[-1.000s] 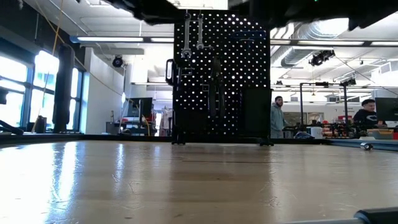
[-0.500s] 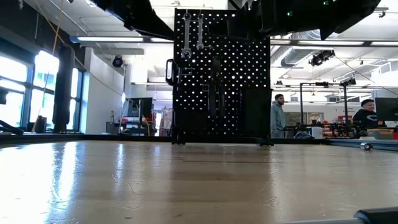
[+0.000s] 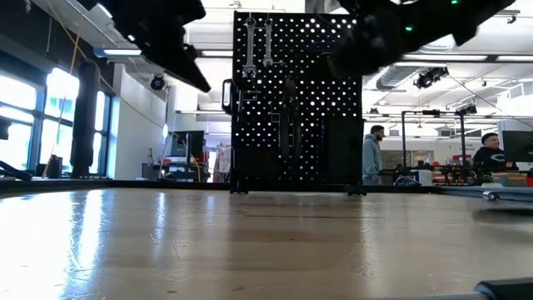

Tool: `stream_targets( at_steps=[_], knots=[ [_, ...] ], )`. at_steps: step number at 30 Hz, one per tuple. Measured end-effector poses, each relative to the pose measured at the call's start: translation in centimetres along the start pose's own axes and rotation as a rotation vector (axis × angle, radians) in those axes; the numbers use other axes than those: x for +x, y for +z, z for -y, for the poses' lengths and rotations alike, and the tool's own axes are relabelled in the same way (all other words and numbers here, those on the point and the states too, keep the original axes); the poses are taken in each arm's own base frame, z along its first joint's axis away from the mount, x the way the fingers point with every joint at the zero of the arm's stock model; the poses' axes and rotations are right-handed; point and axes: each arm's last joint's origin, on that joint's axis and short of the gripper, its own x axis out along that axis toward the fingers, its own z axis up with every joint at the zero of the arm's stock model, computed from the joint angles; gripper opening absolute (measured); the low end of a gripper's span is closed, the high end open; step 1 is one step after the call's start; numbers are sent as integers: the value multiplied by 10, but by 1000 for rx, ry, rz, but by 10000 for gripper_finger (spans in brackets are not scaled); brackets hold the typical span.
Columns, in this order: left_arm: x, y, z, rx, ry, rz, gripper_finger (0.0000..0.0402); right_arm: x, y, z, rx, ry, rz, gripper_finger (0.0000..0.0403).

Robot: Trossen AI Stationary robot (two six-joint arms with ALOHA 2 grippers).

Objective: Hang tools onto peg board
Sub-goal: Put the nut driver into the left bin on the pegboard

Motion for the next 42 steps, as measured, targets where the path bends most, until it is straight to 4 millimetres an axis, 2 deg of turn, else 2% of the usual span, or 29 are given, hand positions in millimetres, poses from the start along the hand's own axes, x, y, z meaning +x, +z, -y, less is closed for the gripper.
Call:
stream_targets(
  at_steps=[2,4,7,10,14,22,27,35,42],
  knots=[
    [0,-2,7,-1,-27,-18,154,-12,-2,-6,54,73,-68,153],
    [0,-1,14,10,-56,-14,154,-28,-4,-16,141,229,-147,186],
    [3,0,24,44,-85,-2,154,-51,-10,-39,265,317,-306,208],
    [13,4,35,105,-125,40,154,-68,-23,-65,296,224,-459,211],
    [38,9,45,132,-150,99,154,-77,-35,-91,416,127,-553,207],
    [89,-6,61,114,-261,35,154,-88,-60,-143,593,78,-685,194],
    [103,-5,68,95,-270,88,154,-92,-61,-158,627,3,-716,186],
    [105,1,72,87,-322,170,154,-80,-65,-170,590,-108,-823,183],
    [104,1,76,95,-333,172,154,-87,-38,-170,498,-206,-780,183]
  ],
)
